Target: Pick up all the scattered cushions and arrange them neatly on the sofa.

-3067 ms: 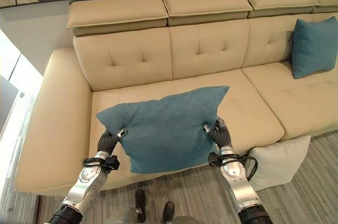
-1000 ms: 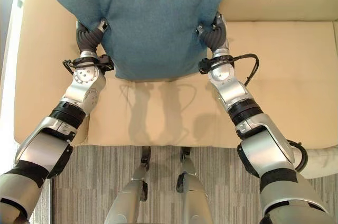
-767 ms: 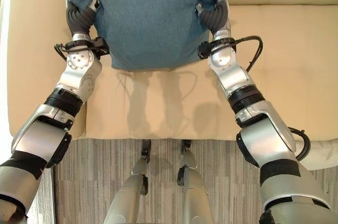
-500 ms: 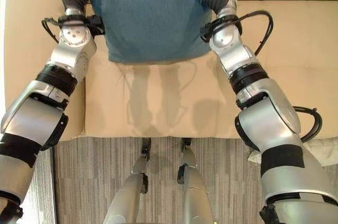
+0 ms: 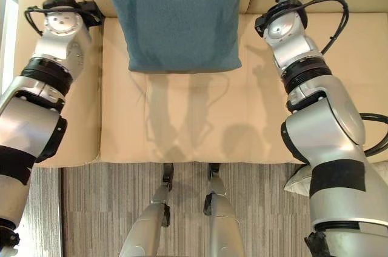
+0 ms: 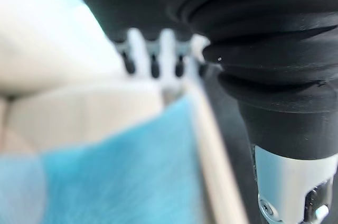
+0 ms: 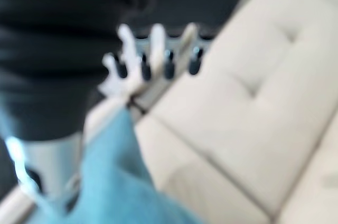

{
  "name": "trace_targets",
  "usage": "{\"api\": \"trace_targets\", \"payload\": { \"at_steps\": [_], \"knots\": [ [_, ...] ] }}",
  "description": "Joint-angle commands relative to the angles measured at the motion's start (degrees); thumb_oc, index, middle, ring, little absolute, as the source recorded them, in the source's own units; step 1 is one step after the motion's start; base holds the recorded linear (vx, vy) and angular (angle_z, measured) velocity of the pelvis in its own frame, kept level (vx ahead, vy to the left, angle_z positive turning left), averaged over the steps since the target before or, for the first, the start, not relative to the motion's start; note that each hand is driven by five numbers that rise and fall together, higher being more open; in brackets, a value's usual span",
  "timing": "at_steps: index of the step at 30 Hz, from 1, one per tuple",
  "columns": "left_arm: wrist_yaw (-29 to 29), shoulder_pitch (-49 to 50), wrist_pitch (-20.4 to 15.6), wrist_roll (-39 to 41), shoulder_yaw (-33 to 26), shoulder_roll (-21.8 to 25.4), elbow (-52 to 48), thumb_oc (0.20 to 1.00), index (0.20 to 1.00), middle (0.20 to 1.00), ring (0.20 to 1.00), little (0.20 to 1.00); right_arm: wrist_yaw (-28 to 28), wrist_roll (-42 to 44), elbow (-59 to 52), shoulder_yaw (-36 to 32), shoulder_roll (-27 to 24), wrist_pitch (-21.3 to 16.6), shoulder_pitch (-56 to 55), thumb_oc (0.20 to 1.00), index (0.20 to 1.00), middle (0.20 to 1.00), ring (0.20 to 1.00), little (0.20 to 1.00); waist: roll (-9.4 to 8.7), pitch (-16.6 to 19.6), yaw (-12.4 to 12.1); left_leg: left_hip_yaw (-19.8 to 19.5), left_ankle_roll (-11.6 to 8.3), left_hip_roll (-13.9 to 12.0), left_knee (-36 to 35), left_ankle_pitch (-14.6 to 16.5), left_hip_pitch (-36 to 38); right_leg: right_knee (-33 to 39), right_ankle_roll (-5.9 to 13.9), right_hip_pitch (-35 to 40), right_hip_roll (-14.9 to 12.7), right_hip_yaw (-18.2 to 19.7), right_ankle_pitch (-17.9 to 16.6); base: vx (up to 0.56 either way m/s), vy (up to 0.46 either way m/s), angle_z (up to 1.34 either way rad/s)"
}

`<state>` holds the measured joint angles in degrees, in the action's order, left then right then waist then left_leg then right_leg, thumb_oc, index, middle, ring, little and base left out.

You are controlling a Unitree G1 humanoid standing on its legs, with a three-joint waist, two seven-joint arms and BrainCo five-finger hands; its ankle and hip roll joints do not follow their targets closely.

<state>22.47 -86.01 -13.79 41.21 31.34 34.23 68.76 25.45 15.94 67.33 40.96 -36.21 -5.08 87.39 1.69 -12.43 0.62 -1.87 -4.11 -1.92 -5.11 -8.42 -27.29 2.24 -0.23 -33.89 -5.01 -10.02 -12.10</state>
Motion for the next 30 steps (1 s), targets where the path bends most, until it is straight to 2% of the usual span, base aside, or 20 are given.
{"api": "trace_targets", "payload": {
  "at_steps": [1,3,5,7,8,9,10,11,12,13,14,15,19,21,22,23,24,27,29,30],
  "knots": [
    [-0.79,-2.20,-2.09,-0.12,-0.91,5.31,0.93,1.000,1.000,1.000,1.000,1.000,1.01,1.70,1.73,1.70,-3.76,-2.32,5.72,1.000,1.000,1.000,1.000,1.000,0.35,-1.26,-0.04,1.97,-1.70,0.30,0.12,1.14,3.53,-2.27,7.78,4.38,-1.27,3.07,3.21,0.00,0.000,0.00],
    [-0.54,-0.59,-2.59,-1.43,-0.77,6.80,-1.54,1.000,1.000,1.000,1.000,1.000,0.74,2.52,-0.46,1.17,-6.01,-3.26,4.46,1.000,1.000,1.000,1.000,1.000,0.40,-1.34,-0.07,1.99,-1.77,0.41,0.11,1.33,4.13,-2.13,7.77,5.20,-1.20,2.84,3.28,0.00,0.000,0.00],
    [-0.20,5.24,-4.32,-3.04,-2.34,9.59,-11.13,1.000,1.000,1.000,1.000,1.000,-0.04,3.80,-6.87,-1.02,-9.82,-4.53,-0.12,1.000,1.000,1.000,1.000,1.000,0.43,-1.48,-0.18,1.99,-1.84,0.46,0.11,1.47,5.11,-2.16,7.68,6.26,-1.17,2.61,3.56,0.01,-0.005,0.02],
    [0.10,14.72,-6.14,-5.70,-5.31,13.09,-25.12,1.000,1.000,1.000,1.000,1.000,-1.93,4.41,-16.20,-4.44,-14.37,-5.68,-8.08,1.000,1.000,1.000,1.000,1.000,0.44,-1.47,-0.23,1.95,-1.89,0.43,0.11,1.76,6.31,-2.23,7.48,7.50,-1.09,2.24,3.88,0.02,-0.016,0.04],
    [0.35,15.34,-5.94,-5.97,-5.54,13.10,-25.70,1.000,1.000,1.000,1.000,1.000,-1.84,4.26,-16.63,-4.72,-14.38,-5.54,-8.64,1.000,1.000,1.000,1.000,1.000,0.37,-1.17,-0.14,1.91,-1.85,0.53,0.11,1.50,6.10,-2.12,7.48,7.37,-1.18,2.21,3.63,0.04,-0.023,0.04],
    [-0.21,27.38,-6.72,-9.97,-9.81,15.41,-38.09,1.000,1.000,1.000,1.000,1.000,-4.53,4.53,-26.20,-10.62,-17.50,-7.26,-20.65,1.000,1.000,1.000,1.000,1.000,0.19,-1.35,-0.08,2.08,-1.86,0.43,0.11,2.12,7.81,-2.30,7.20,9.20,-0.91,2.19,4.36,0.03,-0.019,0.05],
    [-0.19,35.27,-6.70,-11.84,-13.55,14.48,-44.10,1.000,1.000,1.000,1.000,1.000,-4.53,3.63,-31.17,-15.09,-17.10,-7.75,-28.23,1.000,1.000,1.000,1.000,1.000,-0.08,-0.88,-0.08,2.10,-1.82,0.51,0.11,2.23,8.57,-2.17,7.19,9.97,-0.93,2.08,4.38,0.14,-0.040,0.02],
    [-1.47,49.67,-6.85,-17.00,-19.77,12.76,-53.51,1.000,1.000,1.000,1.000,1.000,-7.52,2.07,-40.03,-24.57,-17.46,-9.53,-44.66,1.000,1.000,1.000,1.000,1.000,-0.34,-0.34,0.40,2.24,-1.91,0.24,0.11,3.23,11.02,-1.94,7.15,12.85,-0.90,1.92,5.34,0.18,-0.048,0.01],
    [-3.49,61.17,-7.28,-17.91,-23.62,6.14,-59.38,1.000,1.000,1.000,1.000,1.000,-10.29,2.48,-44.27,-31.70,-13.42,-11.28,-56.95,1.000,1.000,1.000,1.000,1.000,-0.72,0.50,0.59,2.15,-2.01,0.36,0.11,3.67,12.94,-1.07,7.28,15.37,-1.01,1.25,5.67,0.17,-0.042,0.07],
    [-3.48,61.41,-7.17,-17.95,-23.54,6.12,-59.63,1.000,1.000,1.000,1.000,1.000,-10.31,2.41,-44.67,-32.07,-13.41,-11.15,-57.55,1.000,1.000,1.000,1.000,1.000,-0.77,0.76,0.55,2.06,-1.99,0.44,0.11,3.47,12.74,-0.90,7.29,15.29,-1.08,1.17,5.44,0.11,-0.029,0.19],
    [-5.06,65.51,-7.16,-18.72,-24.34,4.84,-60.80,1.000,1.000,1.000,1.000,1.000,-10.82,2.28,-46.49,-35.34,-10.00,-11.68,-63.08,1.000,1.000,1.000,1.000,1.000,-0.79,0.96,0.78,2.22,-1.99,0.52,0.11,3.70,13.64,-0.48,7.38,16.52,-1.07,0.88,5.67,0.09,-0.028,0.22],
    [-7.64,72.61,-6.68,-19.67,-26.30,0.82,-62.43,1.000,1.000,1.000,1.000,1.000,-13.38,1.34,-48.61,-40.03,-5.87,-12.09,-70.76,1.000,1.000,1.000,1.000,1.000,-0.87,1.60,1.20,2.31,-2.25,0.48,0.11,3.80,14.91,0.17,7.49,18.27,-1.18,0.30,6.07,0.12,-0.035,0.23],
    [-12.14,81.84,-5.21,-18.84,-27.59,-5.96,-57.66,1.000,1.000,1.000,1.000,1.000,-14.94,-3.29,-46.23,-42.79,0.43,-11.50,-81.26,1.000,1.000,1.000,1.000,1.000,-1.12,2.87,1.83,2.93,-2.46,0.16,0.11,4.16,18.05,1.21,7.60,22.06,-0.99,-0.37,6.56,0.07,-0.034,0.10],
    [-13.28,85.51,-3.65,-17.25,-27.34,-9.87,-52.73,1.000,1.000,1.000,1.000,1.000,-14.87,-7.52,-43.12,-41.63,2.19,-10.70,-84.41,1.000,1.000,1.000,1.000,1.000,-1.28,3.59,1.86,3.11,-2.26,0.17,0.11,4.25,19.60,1.61,7.62,23.73,-0.74,-0.44,6.53,0.03,-0.032,-0.06],
    [-13.32,87.75,-2.61,-20.33,-27.14,-10.44,-48.95,1.000,1.000,1.000,1.000,1.000,-15.18,-10.51,-39.45,-40.01,3.37,-9.45,-86.50,1.000,1.000,1.000,1.000,1.000,-1.32,4.19,1.91,3.40,-1.98,0.07,0.11,4.51,21.11,1.69,7.69,24.90,-0.54,-0.41,6.75,0.02,-0.036,-0.08],
    [-14.50,88.95,-1.44,-18.12,-26.74,-12.77,-43.83,1.000,1.000,1.000,1.000,1.000,-15.73,-11.86,-35.05,-38.19,4.27,-8.97,-87.31,1.000,1.000,1.000,1.000,1.000,-1.31,4.20,1.88,3.73,-1.88,-0.06,0.11,4.69,22.46,1.63,7.72,26.15,-0.39,-0.26,6.93,0.01,-0.025,-0.09],
    [-14.33,89.26,-1.45,-19.37,-26.54,-12.60,-41.78,1.000,1.000,1.000,1.000,1.000,-15.73,-13.15,-33.88,-37.17,4.30,-8.46,-87.83,1.000,1.000,1.000,1.000,1.000,-1.37,4.68,1.99,3.84,-1.82,-0.12,0.11,4.59,22.67,1.63,7.73,26.42,-0.38,-0.18,6.89,0.00,-0.014,-0.10],
    [-13.93,88.98,0.48,-24.65,-25.04,-14.86,-27.99,1.000,1.000,1.000,1.000,1.000,-15.85,-16.45,-22.60,-33.23,6.25,-7.35,-87.94,1.000,1.000,1.000,1.000,1.000,-1.38,5.60,2.21,4.29,-1.57,-0.24,0.11,4.71,24.62,1.63,7.74,28.37,-0.14,0.37,7.23,-0.02,-0.011,-0.07],
    [-13.45,86.99,3.23,-29.33,-25.59,-18.00,-9.04,1.000,1.000,1.000,1.000,1.000,-16.13,-18.49,-9.24,-30.51,9.75,-5.90,-87.89,1.000,1.000,1.000,1.000,1.000,-1.62,6.58,2.31,4.68,-1.51,-0.36,0.11,5.00,26.69,1.97,7.62,30.58,0.24,0.74,7.64,-0.04,-0.040,-0.05],
    [-13.23,86.64,3.25,-30.62,-25.64,-17.99,-6.44,1.000,1.000,1.000,1.000,1.000,-16.15,-18.54,-7.03,-30.57,10.38,-5.65,-87.93,1.000,1.000,1.000,1.000,1.000,-1.73,7.13,2.41,4.68,-1.46,-0.33,0.11,5.03,26.77,2.08,7.61,30.73,0.27,0.78,7.64,-0.04,-0.050,-0.05]
  ]
}}
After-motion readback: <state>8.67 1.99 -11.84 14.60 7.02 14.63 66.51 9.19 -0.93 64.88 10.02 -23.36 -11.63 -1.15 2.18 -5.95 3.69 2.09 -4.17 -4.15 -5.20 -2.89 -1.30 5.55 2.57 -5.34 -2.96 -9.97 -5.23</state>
